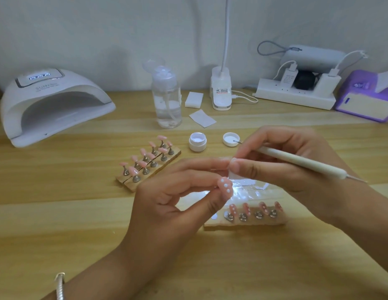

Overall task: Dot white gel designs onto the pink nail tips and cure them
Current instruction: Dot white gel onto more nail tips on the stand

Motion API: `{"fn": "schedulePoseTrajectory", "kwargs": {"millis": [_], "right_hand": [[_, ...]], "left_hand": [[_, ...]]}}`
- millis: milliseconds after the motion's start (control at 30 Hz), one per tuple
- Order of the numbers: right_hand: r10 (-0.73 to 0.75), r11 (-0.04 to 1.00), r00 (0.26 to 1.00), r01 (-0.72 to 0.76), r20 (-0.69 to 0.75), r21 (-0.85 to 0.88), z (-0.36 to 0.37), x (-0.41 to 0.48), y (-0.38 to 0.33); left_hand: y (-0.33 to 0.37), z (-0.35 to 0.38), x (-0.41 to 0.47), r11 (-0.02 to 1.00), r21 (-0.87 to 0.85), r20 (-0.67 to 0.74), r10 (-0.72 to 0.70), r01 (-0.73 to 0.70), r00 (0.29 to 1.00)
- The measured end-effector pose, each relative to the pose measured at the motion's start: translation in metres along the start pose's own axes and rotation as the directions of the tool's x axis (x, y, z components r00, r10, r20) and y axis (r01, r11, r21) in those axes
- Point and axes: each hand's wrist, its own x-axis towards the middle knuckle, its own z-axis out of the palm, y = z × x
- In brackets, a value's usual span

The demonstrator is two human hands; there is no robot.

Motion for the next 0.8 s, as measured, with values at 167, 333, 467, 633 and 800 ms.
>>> {"fn": "schedulePoseTrajectory", "kwargs": {"millis": [167, 333, 467, 633, 800], "right_hand": [[-0.123, 0.975, 0.991, 0.111, -0.052, -0.194, 0.004, -0.003, -0.002], [-0.22, 0.925, 0.975, 0.194, -0.042, -0.326, 0.01, -0.006, -0.002], [-0.193, 0.945, 0.981, 0.175, -0.038, -0.276, 0.006, -0.004, -0.006], [-0.158, 0.954, 0.985, 0.171, 0.073, -0.246, 0.004, -0.004, -0.009], [-0.163, 0.952, 0.975, 0.195, 0.148, -0.234, 0.006, -0.005, -0.009]], "left_hand": [[-0.005, 0.001, 0.001, 1.0, 0.014, 0.013, -0.007, 0.007, 1.0], [-0.006, 0.001, -0.001, 0.999, -0.033, 0.005, -0.016, 0.017, 1.0], [-0.007, 0.0, -0.001, 0.998, -0.039, -0.024, -0.042, 0.041, 0.999], [-0.008, 0.001, -0.001, 0.996, -0.036, -0.071, -0.079, 0.077, 0.994], [-0.009, 0.0, -0.001, 0.997, -0.006, -0.082, -0.079, 0.079, 0.993]]}}
